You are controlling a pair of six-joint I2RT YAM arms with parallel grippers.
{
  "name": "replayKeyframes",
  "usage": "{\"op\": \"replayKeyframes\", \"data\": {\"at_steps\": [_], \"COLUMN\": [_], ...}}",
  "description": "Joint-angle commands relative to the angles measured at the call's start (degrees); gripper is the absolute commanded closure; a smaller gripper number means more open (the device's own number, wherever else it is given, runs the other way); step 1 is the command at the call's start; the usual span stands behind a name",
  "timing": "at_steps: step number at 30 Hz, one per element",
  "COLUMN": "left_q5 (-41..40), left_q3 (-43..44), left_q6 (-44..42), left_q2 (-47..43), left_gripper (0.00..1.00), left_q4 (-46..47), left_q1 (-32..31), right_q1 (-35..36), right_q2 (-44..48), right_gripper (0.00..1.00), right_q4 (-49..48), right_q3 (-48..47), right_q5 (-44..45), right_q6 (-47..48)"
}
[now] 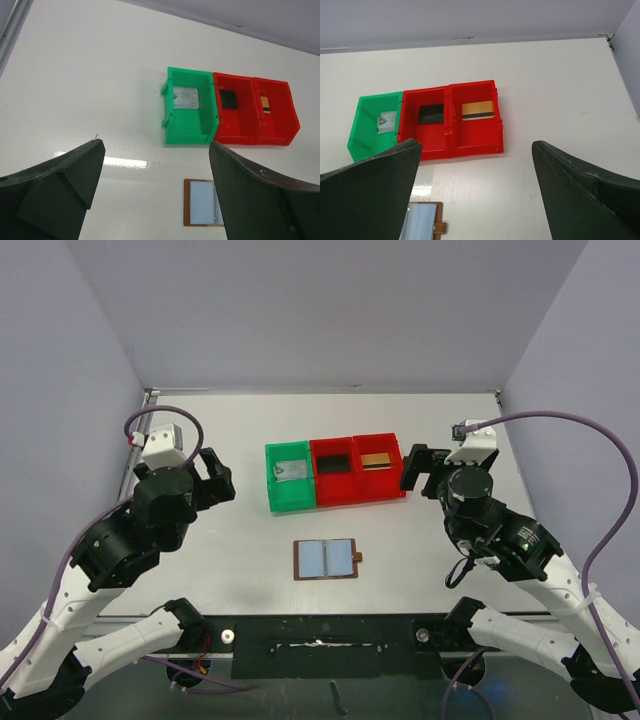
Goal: Take the credit cards out of the card holder
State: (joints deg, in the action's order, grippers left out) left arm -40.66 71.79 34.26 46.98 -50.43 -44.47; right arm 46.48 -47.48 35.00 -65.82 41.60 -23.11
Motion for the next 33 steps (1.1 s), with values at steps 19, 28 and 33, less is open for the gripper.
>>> {"op": "replayKeyframes", "data": {"at_steps": [19,28,33], "left_q5": [0.75,1.1,1.46], "left_q3": [1.32,2.65,2.87], "left_q6": [0.19,-0.11,-0.15], "left_q2": [-0.81,0.56,0.97], "left_gripper": [0.14,0.14,0.14], "left_q4": [2.05,2.18,2.37], "left_q1": [0.28,0.26,0.28], "right_q1": [-0.25,-0.26,-0.21], "right_q2": [0.17,0.8,0.86], "right_gripper": [0.02,0.02,0.02], "right_q4": [2.91,3.13,3.57], "right_q3": [-1.4,-1.5,-1.54], "right_q5": [2.38,2.14,2.19], "right_q6": [-2.1,-2.29,-2.37]}}
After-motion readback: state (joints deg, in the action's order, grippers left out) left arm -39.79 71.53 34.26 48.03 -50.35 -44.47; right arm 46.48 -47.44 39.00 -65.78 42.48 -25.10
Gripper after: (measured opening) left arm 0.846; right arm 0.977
